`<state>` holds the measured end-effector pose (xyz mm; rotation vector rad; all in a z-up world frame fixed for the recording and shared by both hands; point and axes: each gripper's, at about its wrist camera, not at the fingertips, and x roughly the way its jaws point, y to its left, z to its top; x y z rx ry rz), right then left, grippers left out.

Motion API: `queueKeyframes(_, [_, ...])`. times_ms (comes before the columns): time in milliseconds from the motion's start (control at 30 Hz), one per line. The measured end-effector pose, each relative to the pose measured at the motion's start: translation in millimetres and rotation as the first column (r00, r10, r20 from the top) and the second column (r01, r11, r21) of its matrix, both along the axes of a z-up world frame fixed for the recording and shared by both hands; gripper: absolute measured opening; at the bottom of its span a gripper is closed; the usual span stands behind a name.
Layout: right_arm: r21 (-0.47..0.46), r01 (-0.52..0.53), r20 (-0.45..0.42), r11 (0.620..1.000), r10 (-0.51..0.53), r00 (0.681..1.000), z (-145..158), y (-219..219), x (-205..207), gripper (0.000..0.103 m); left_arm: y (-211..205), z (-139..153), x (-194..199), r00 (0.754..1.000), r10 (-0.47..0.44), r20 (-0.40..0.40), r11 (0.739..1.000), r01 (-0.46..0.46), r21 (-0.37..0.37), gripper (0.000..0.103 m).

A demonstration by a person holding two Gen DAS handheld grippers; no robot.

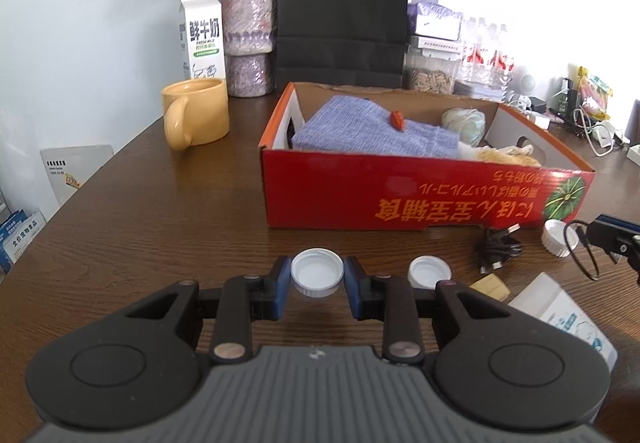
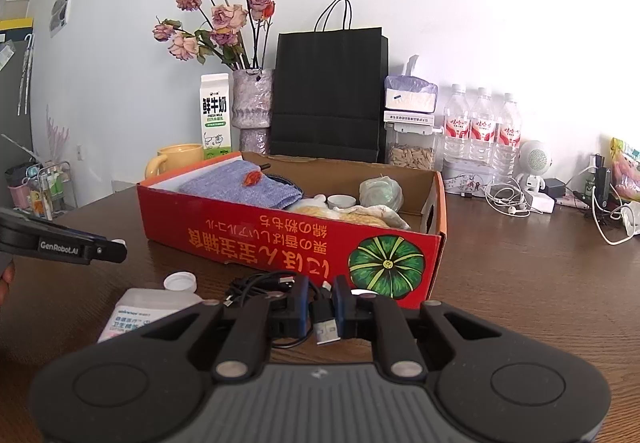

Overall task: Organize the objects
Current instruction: 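Carry the white cap and black cable over the red box with both grippers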

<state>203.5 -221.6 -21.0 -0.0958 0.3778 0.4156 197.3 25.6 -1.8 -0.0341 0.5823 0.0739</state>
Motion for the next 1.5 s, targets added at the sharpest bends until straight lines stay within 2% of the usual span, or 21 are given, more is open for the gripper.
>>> queueKeyframes(300, [0.005, -0.005, 0.024, 1.000, 0.005, 1.000, 4, 3, -3, 0.012, -15, 21, -1, 0.997, -0.041, 0.066, 0.999, 0.042, -0.002, 0.029])
queueKeyframes(700, [-0.006, -0.040, 0.139, 0.999, 0.040, 0.989, 44, 24, 12, 0.012, -46, 65, 19, 0.974, -0.111, 0.199, 0.994, 0.111, 0.007, 0.029])
queueKeyframes(900, [-0.011, -0.037, 0.176, 0.999, 0.039, 0.984, 61, 35, 36, 0.012, -55, 82, 43, 0.965, -0.114, 0.237, 0.993, 0.120, -0.011, 0.029])
queueKeyframes(1133, [-0.003, -0.026, 0.195, 1.000, 0.026, 0.980, 71, 42, 70, 0.012, -65, 88, 77, 0.960, -0.122, 0.251, 0.992, 0.127, -0.002, 0.029])
queueKeyframes(1500, [0.030, 0.022, 0.137, 0.999, -0.026, 0.990, 62, 34, 129, 0.012, -68, 83, 139, 0.964, -0.105, 0.246, 0.993, 0.114, -0.022, 0.029])
